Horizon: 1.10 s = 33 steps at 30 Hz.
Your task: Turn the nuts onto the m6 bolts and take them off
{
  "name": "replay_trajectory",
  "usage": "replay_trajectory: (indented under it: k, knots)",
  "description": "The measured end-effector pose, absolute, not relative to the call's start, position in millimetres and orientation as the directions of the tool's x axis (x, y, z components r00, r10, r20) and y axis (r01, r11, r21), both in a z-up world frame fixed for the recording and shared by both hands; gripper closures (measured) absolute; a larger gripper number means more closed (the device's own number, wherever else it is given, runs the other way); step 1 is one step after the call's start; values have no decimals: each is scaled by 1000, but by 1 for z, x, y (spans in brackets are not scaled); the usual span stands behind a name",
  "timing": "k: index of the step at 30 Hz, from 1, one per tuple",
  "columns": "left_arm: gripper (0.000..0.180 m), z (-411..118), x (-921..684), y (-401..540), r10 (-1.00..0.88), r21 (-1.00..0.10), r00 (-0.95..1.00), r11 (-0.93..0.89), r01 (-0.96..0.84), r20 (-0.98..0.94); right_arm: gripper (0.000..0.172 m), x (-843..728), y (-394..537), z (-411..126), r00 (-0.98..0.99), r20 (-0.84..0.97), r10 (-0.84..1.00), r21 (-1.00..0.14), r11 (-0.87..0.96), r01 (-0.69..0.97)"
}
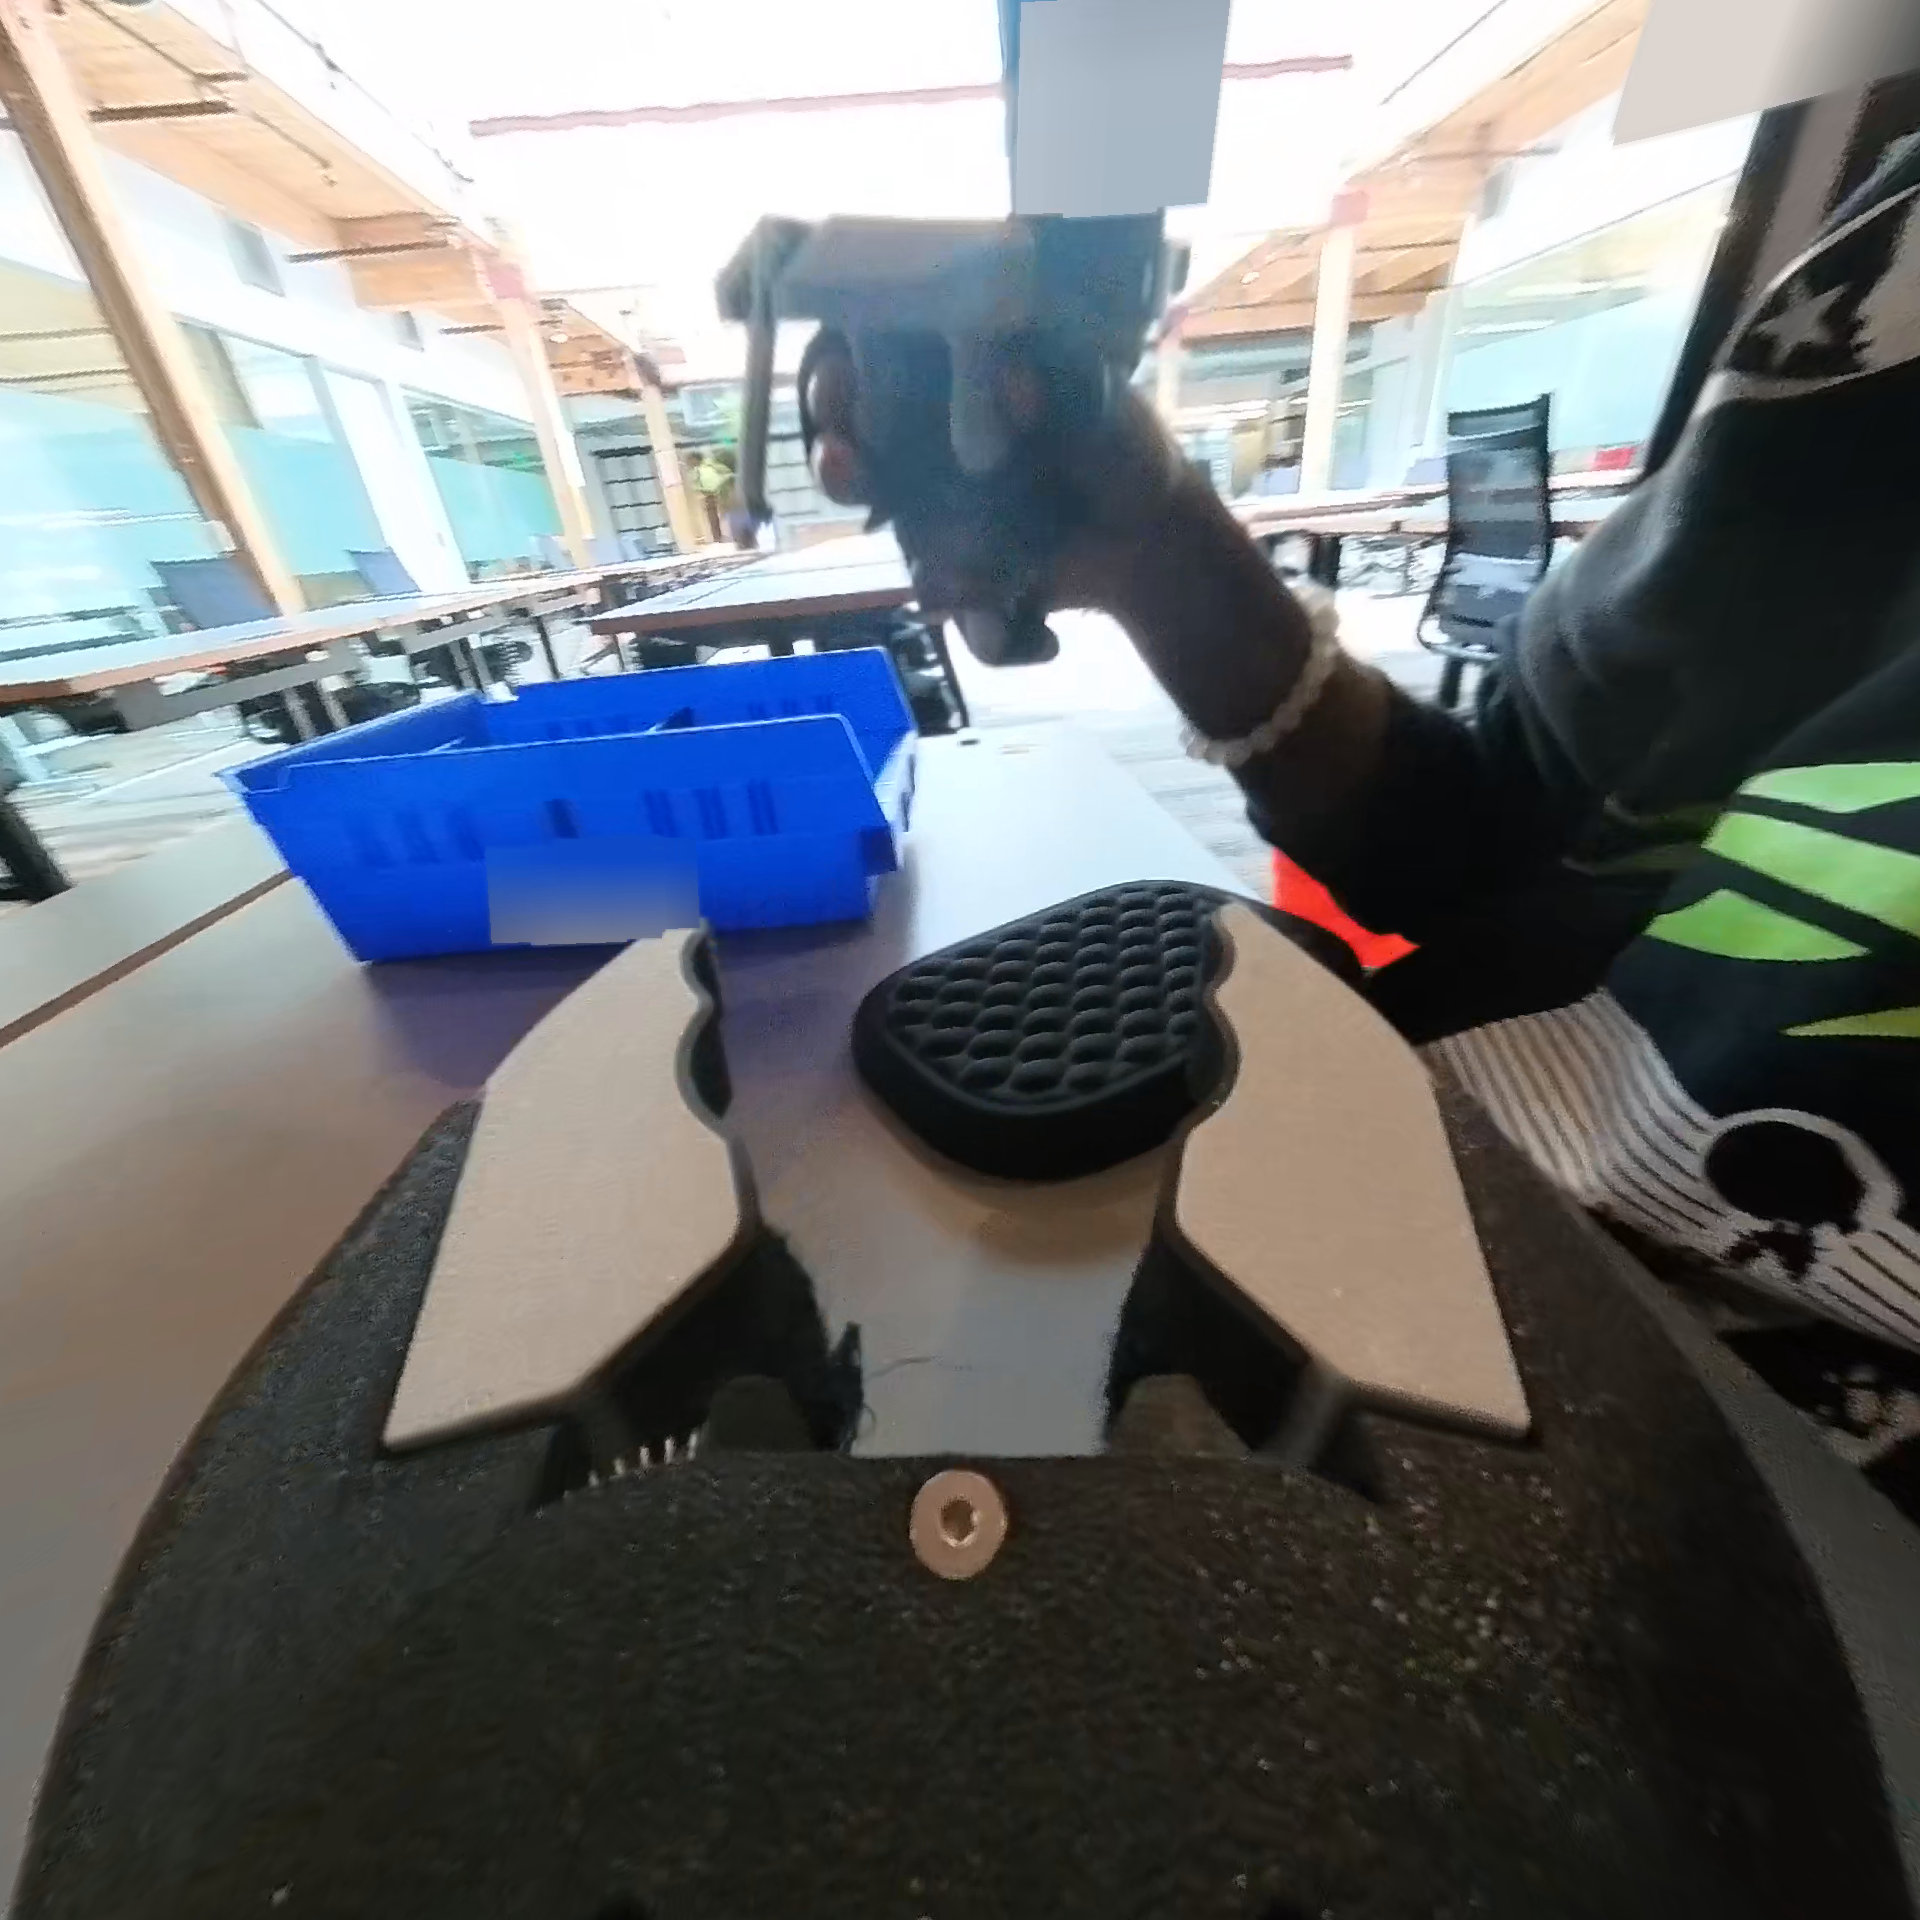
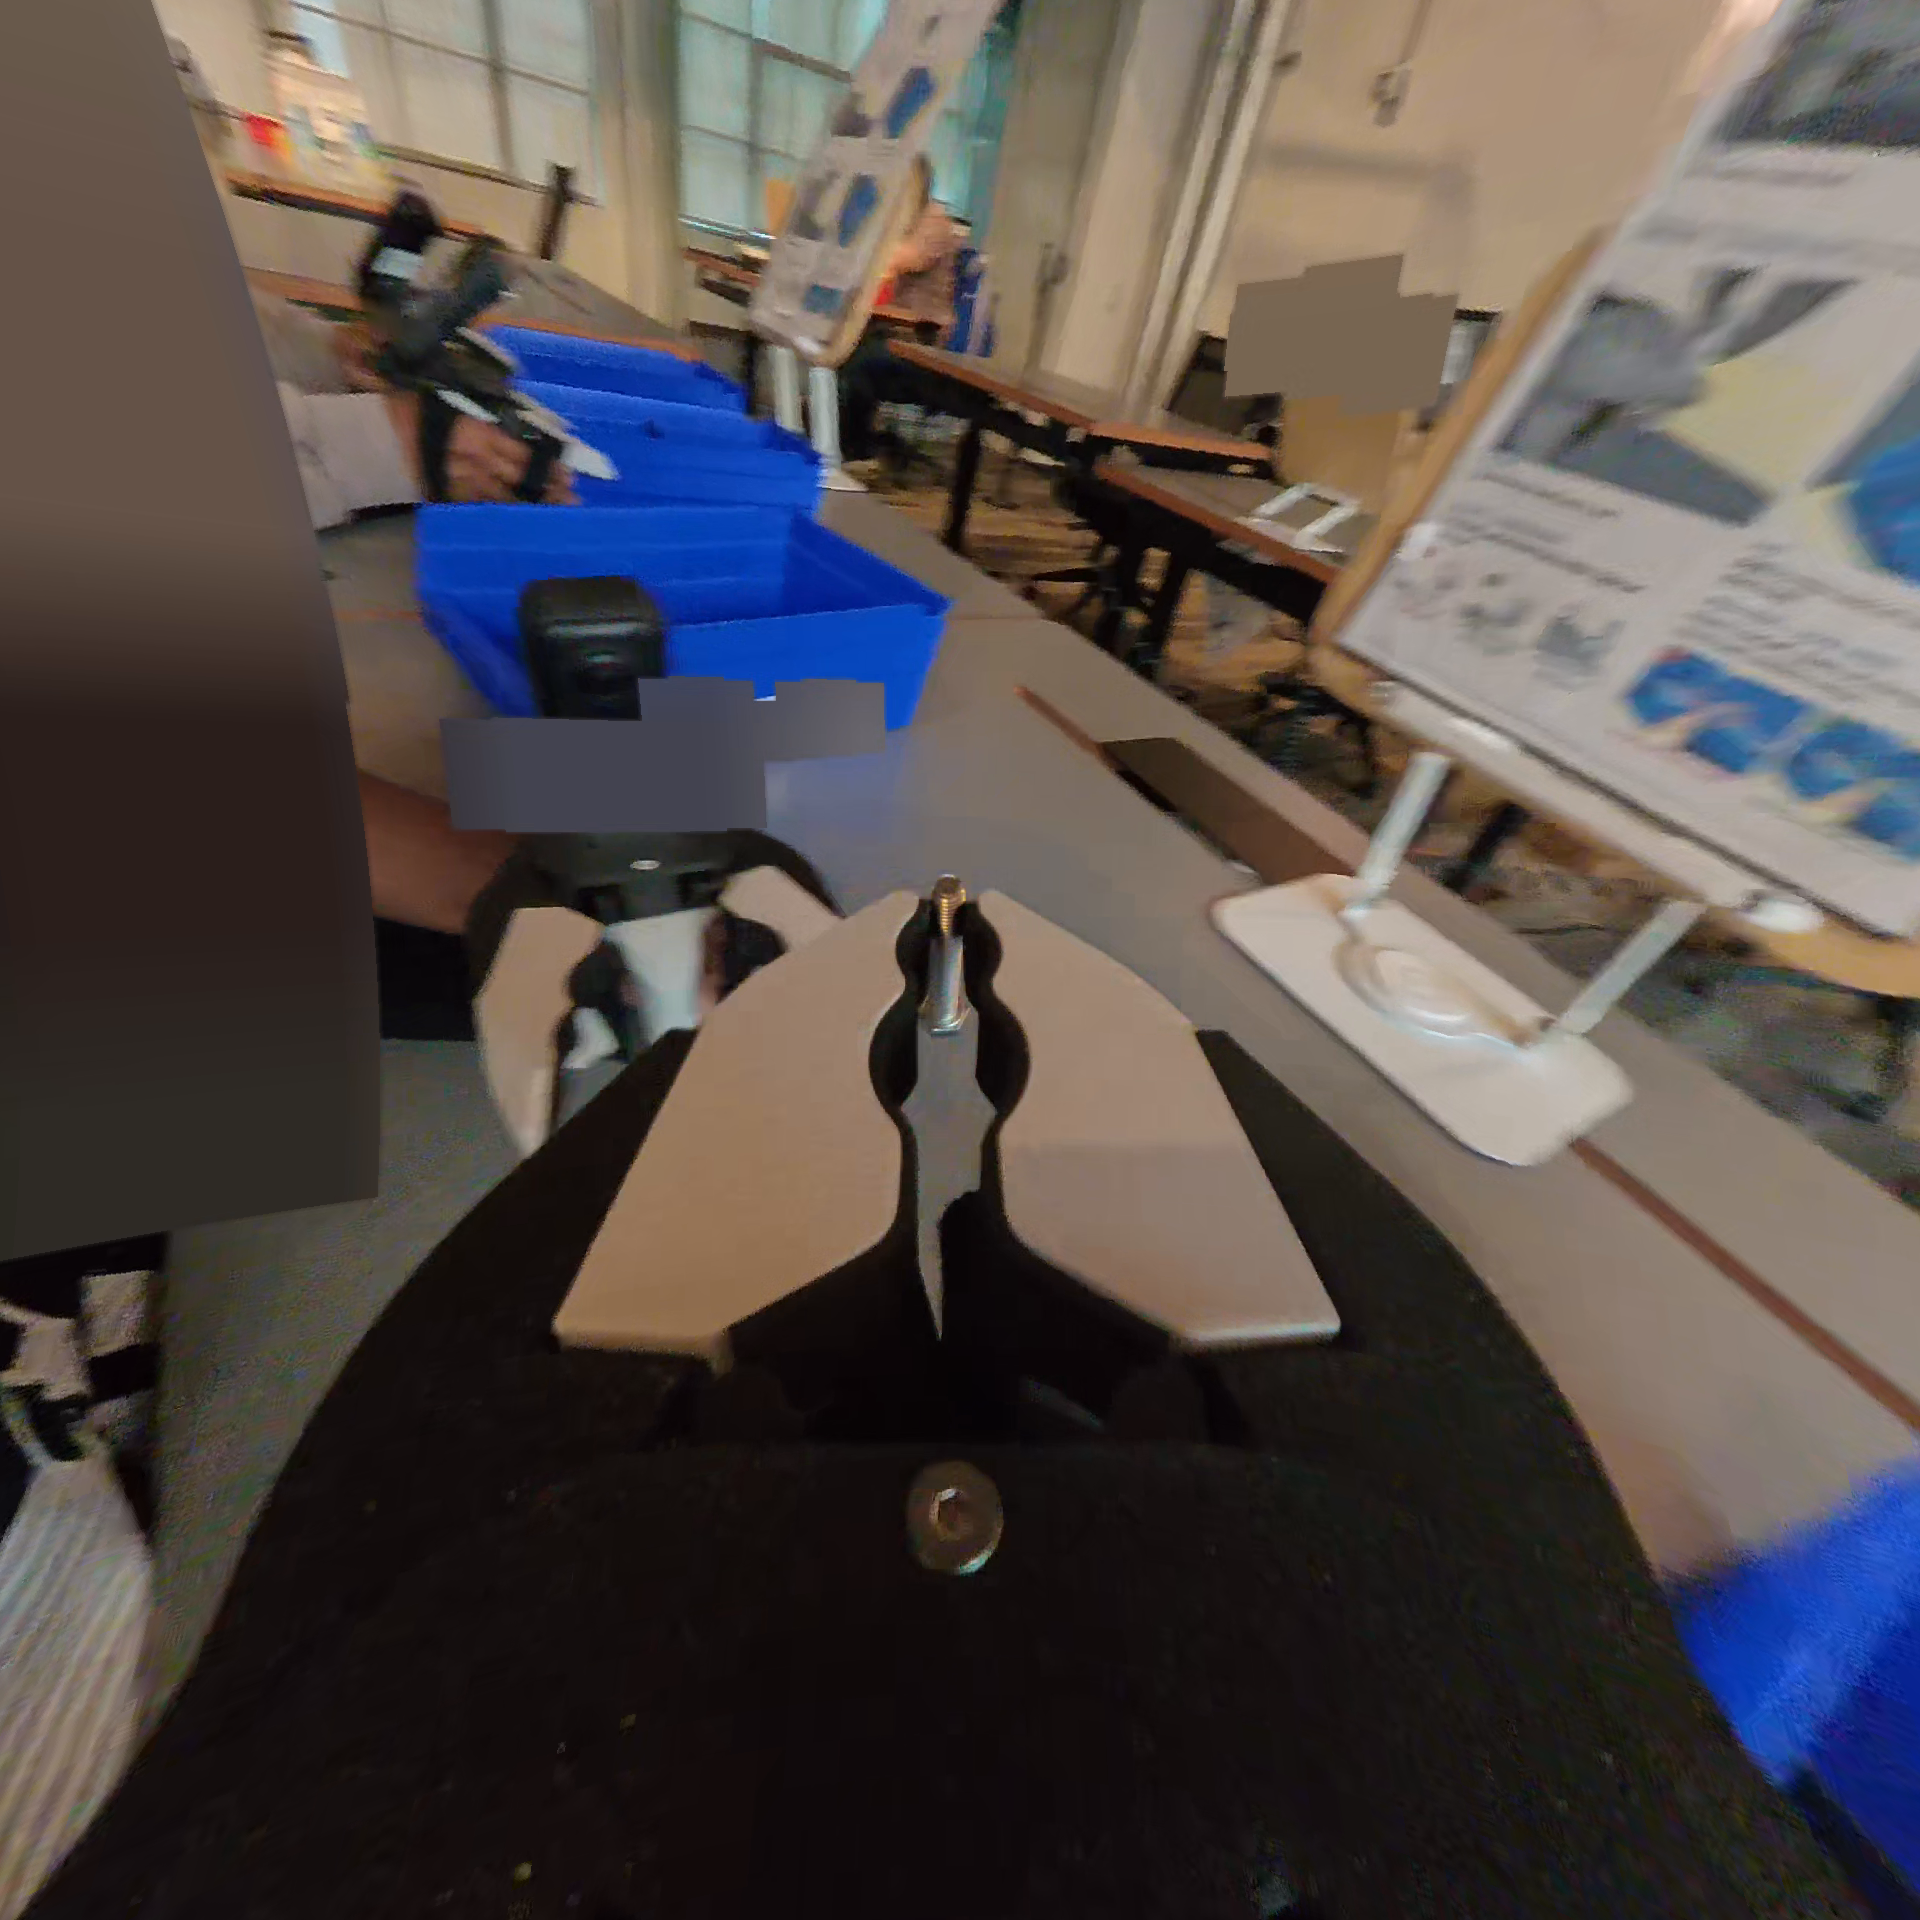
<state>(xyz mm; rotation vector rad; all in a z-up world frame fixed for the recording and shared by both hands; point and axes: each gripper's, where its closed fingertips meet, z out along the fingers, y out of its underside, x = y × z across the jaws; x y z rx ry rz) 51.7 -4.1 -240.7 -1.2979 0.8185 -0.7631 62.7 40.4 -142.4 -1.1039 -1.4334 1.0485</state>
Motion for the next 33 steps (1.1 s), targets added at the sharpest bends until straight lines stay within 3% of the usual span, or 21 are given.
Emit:
replay_trajectory:
  k: [4, 7, 12, 15, 22, 33]
  knots:
    - [71, -243, 43, 8, -807, -994, 583, 113, -10, -97, 167, 105, 132, -107, 218, 279, 935, -948, 231, 221]
    - [64, -243, 40, 12, -793, -995, 604, 99, -3, -81, 166, 137, 215, -105, 369, 324, 871, -892, 152, 425]
    - [50, -241, 34, 17, -775, -996, 631, 81, 29, -44, 167, 166, 315, -163, 444, 165, 881, -717, -202, 667]
    - [41, -240, 30, 20, -768, -996, 640, 62, 62, -8, 166, 180, 349, -215, 466, 119, 876, -520, -345, 781]
    - [38, -239, 26, 21, -767, -995, 642, 46, 91, 23, 166, 178, 384, -305, 489, 83, 868, -256, -456, 852]
    - [38, -244, 32, 17, -785, -998, 618, 52, 29, -23, 166, 178, 403, -340, 505, 135, 853, -177, -480, 859]
